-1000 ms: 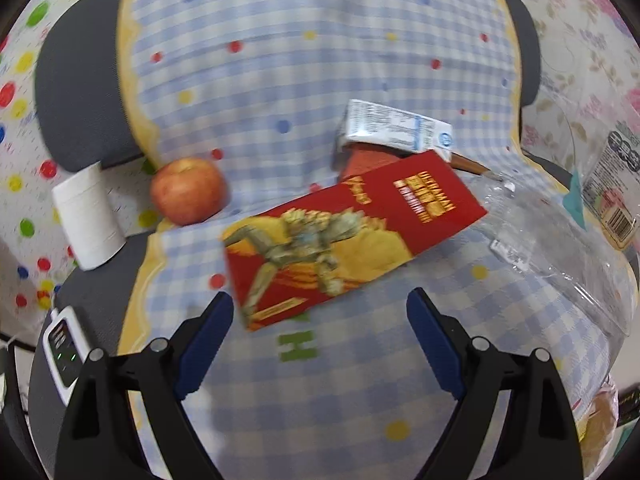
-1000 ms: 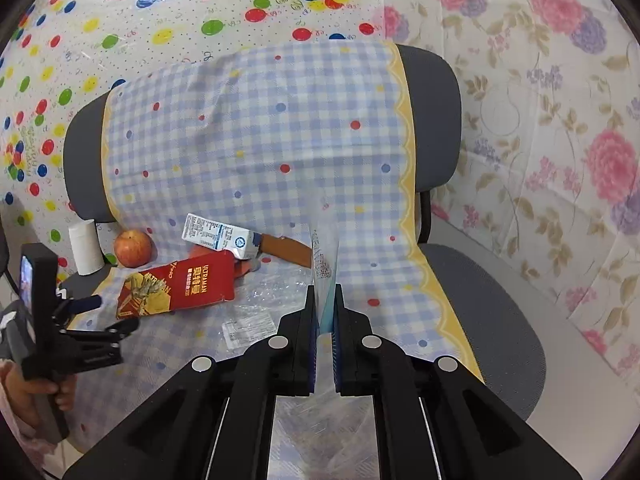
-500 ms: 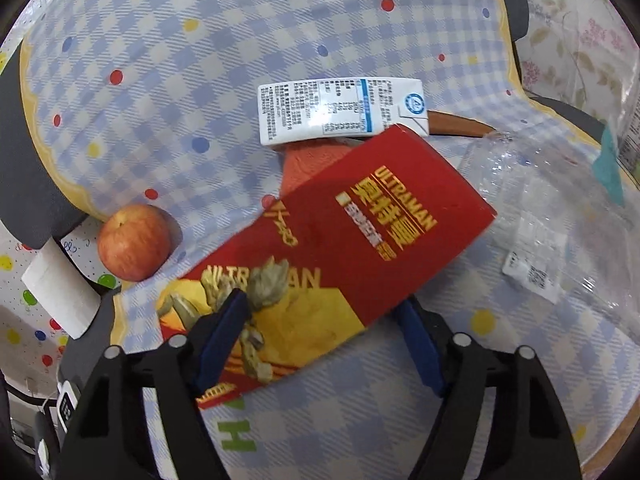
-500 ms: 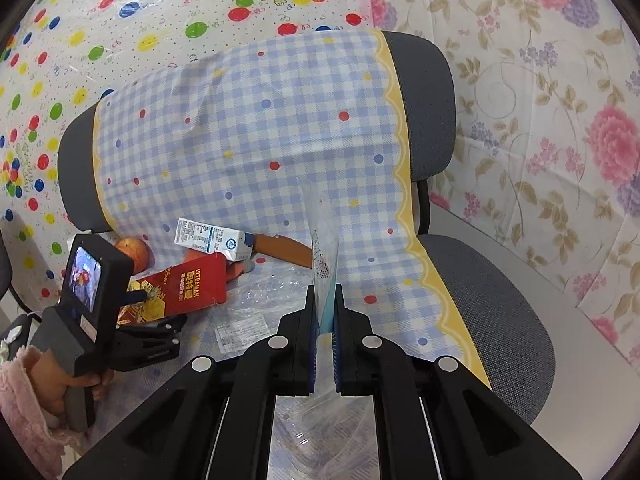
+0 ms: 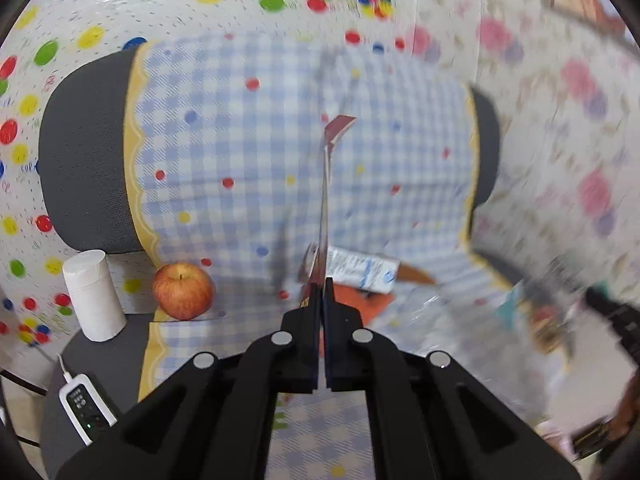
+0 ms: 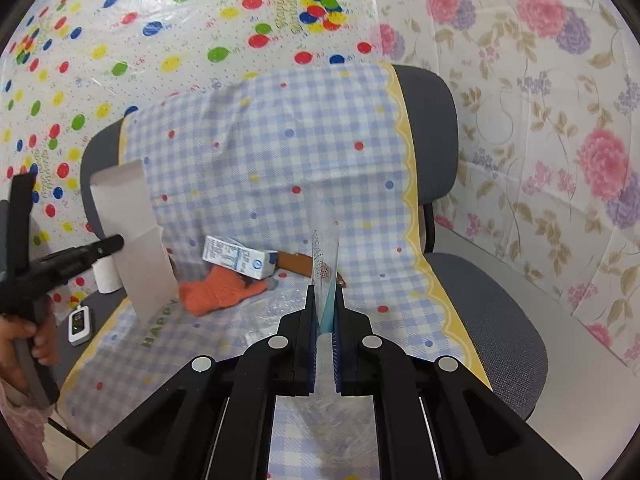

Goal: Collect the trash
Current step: 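Grasp the red card packet with the left gripper while the right holds the plastic bag, then carry red packet and plastic bag over the trash bin and open both grippers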

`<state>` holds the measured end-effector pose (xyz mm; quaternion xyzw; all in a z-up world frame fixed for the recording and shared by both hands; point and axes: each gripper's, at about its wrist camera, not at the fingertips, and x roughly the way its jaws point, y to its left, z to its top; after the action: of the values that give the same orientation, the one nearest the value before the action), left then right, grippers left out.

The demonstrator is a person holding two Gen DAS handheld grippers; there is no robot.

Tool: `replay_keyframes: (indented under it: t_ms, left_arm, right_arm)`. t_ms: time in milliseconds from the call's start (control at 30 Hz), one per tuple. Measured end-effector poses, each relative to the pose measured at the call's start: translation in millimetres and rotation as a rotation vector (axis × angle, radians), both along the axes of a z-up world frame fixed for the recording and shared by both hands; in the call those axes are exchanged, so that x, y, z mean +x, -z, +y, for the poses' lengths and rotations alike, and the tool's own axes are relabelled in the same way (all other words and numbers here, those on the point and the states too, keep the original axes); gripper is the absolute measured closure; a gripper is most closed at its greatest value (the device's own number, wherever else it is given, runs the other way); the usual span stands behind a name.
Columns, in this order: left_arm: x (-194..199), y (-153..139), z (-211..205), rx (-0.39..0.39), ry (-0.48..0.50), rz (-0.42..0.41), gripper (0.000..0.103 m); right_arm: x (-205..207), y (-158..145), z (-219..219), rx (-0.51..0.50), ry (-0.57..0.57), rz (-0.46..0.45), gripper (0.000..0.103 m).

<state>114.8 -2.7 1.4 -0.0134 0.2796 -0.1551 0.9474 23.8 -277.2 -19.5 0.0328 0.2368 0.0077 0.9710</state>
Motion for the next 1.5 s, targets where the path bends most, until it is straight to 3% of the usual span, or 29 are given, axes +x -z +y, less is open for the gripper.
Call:
replay_keyframes:
  t_ms: [100,233,633,1067,1500]
  left_arm:
    - [-16.9,-11.1,3.0,-0.085,0.047,-0.008,0.103]
    - [-39.7,-5.6,-8.1,-0.123,0.097,0.012,0.103]
    - [-108.8,4.1,-61.5,-0.127,0.284,-0.015,0.103]
    - [-176.9,18.3,-148.9,-0.143,0.616,-0.026,0.103]
    - [-219.3,72.7,-226.1,-0.090,0.848,0.096,0.103]
  right_arm:
    - [-9.4,-6.5,6.3,0.015,-0.019,-0.010,0.096]
    - [-22.2,-8.1,12.2,0.014,-0.024,-0.002,0.096]
    - [-87.4,-0.3,-2.5,-0.012,0.093,0.028,0.096]
    - [-185.8,17.6,-44.3,-0.061,0.328,0.099,0.094]
    - [-258.2,63.0,-88.4,-0.024,0.522,0.237,0.091]
